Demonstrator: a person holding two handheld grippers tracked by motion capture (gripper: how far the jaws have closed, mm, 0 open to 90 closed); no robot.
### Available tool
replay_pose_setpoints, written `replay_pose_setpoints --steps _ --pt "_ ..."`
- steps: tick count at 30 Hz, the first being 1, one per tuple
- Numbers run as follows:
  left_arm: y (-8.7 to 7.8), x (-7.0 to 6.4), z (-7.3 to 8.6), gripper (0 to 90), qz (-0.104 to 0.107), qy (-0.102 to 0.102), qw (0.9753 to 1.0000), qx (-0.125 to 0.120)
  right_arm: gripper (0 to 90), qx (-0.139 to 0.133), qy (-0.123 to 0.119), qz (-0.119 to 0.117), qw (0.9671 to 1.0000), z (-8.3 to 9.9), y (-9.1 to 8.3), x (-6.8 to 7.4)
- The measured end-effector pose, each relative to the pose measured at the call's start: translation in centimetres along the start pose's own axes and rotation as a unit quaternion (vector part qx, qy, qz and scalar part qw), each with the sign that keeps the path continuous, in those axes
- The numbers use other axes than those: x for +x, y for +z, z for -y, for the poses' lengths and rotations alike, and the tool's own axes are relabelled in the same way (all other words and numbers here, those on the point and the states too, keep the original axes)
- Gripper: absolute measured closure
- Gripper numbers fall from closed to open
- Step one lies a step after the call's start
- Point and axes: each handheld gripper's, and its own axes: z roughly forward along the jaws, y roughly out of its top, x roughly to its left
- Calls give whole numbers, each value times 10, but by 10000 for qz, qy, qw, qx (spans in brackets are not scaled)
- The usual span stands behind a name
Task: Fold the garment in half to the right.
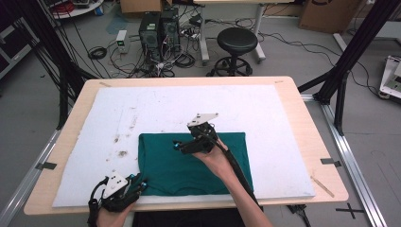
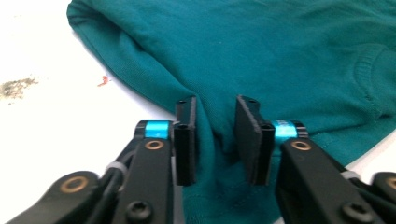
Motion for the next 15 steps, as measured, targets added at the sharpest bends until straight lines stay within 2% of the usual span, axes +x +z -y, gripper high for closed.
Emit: replay_pose_setpoints --steps 3,5,8,10,15 --pt "0 0 1 758 66 8 10000 -27 182 50 -109 -106 9999 -5 11 0" --pt "0 2 2 784 142 -81 9998 -61 183 130 -166 -161 9996 -8 18 2" --pt "1 3 2 819 205 -110 9997 -81 232 96 -254 -283 9992 -13 27 5" --pt "1 3 2 829 211 -115 9997 -77 232 162 -265 -351 9989 -17 36 7" --pt "1 5 2 832 257 -132 9996 -75 245 386 -500 -430 9971 -30 59 11"
